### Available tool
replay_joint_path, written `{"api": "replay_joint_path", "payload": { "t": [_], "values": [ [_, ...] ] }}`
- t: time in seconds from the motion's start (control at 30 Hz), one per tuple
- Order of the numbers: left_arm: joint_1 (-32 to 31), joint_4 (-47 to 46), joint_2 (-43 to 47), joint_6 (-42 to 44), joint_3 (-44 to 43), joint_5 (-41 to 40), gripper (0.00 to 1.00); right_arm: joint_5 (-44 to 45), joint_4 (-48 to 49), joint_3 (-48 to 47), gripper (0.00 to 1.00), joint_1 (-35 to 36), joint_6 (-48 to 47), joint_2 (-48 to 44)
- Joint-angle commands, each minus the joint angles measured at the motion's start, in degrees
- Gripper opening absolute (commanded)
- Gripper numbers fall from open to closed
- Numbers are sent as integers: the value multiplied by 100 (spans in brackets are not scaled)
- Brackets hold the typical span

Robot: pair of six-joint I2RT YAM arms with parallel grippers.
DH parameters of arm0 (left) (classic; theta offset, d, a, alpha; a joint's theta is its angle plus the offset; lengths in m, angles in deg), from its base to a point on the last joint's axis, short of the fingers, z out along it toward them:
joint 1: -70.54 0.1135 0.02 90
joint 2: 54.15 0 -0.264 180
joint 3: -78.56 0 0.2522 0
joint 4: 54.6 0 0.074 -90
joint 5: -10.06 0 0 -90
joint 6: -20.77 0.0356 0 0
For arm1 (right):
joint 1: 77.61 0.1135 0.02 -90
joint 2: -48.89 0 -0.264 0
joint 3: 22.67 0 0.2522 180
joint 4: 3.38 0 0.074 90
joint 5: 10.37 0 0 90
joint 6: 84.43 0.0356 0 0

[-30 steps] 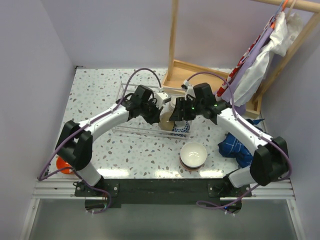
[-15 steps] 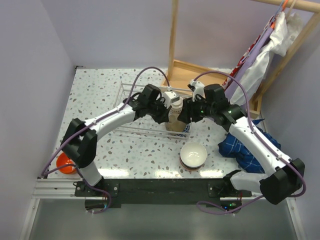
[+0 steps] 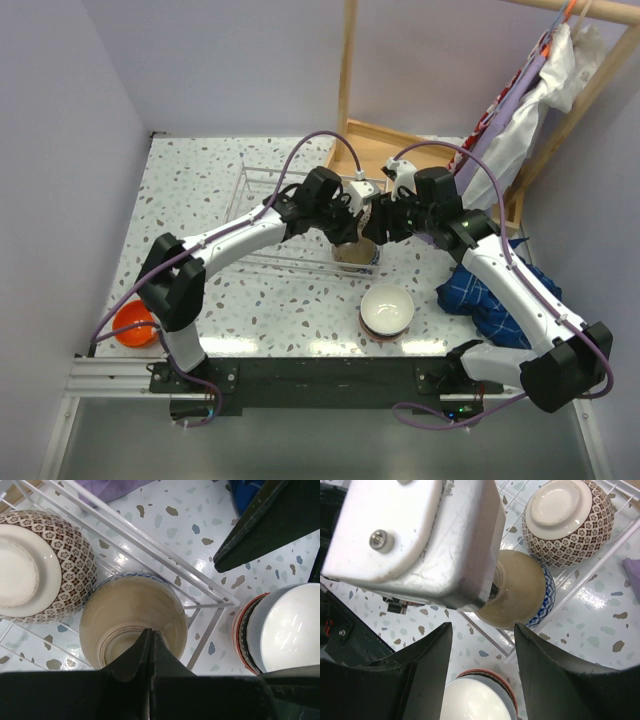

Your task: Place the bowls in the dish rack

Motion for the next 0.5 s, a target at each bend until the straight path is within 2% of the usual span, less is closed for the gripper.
{"api": "replay_joint_path", "payload": {
  "t": [0.0, 0.23, 0.4, 0.43, 0.47],
  "values": [
    [-143, -234, -171, -178, -200, 158, 0, 10, 92, -132, 57, -97, -145, -256],
    [-204, -270, -172, -178, -401, 140, 0, -43, -110, -202, 57, -203, -294, -423],
    [-161, 266, 416, 120, -727, -491, 0, -183, -409, -474, 58, -212, -865, -590],
    [-134, 354, 731, 304, -701, -553, 1, -244, -479, -501, 58, -212, -962, -634],
    [-91, 537, 908, 410, -657, -589, 8, -358, -654, -519, 58, -212, -1467, -730]
  ]
}}
